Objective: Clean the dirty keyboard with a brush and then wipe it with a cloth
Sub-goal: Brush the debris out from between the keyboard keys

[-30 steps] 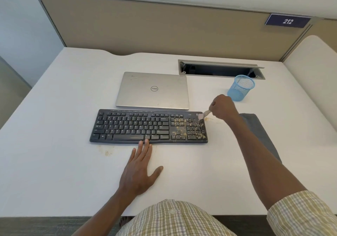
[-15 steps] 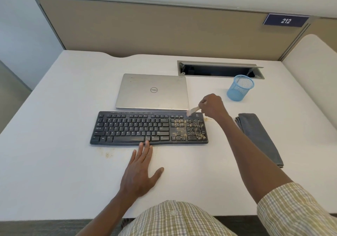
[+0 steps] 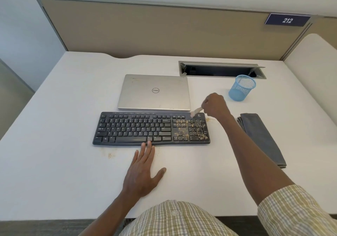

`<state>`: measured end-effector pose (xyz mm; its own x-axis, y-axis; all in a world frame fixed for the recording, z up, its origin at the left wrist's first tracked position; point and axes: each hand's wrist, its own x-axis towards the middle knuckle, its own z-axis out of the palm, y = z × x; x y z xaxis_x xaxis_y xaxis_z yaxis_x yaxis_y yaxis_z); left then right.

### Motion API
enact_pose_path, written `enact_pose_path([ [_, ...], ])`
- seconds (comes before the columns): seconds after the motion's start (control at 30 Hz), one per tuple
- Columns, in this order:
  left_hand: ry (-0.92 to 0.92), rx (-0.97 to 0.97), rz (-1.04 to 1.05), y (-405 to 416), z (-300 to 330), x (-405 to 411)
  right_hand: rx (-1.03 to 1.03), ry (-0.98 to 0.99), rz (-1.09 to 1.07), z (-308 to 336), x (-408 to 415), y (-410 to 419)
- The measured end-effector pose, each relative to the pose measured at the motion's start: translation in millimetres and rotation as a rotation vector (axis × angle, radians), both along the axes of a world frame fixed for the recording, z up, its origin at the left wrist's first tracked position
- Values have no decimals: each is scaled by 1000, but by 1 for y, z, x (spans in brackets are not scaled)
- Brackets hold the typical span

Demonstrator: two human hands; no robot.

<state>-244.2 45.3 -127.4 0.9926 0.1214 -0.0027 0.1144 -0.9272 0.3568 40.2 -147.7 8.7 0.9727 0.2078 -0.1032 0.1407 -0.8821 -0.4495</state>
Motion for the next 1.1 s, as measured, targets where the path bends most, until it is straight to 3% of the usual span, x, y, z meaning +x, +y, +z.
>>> enact_pose_path([
  [0.17, 0, 16, 0, 0, 2, 0, -35, 3, -160, 5, -2, -7],
  [0.3, -8, 9, 3, 0, 1, 0, 16, -132, -40, 9, -7, 21],
  [0.47, -15, -10, 2, 0, 0, 0, -50, -111, 86, -5, -28, 48],
  [1.1, -20, -12, -5, 0, -2, 0, -162, -33, 151, 1, -23, 57],
])
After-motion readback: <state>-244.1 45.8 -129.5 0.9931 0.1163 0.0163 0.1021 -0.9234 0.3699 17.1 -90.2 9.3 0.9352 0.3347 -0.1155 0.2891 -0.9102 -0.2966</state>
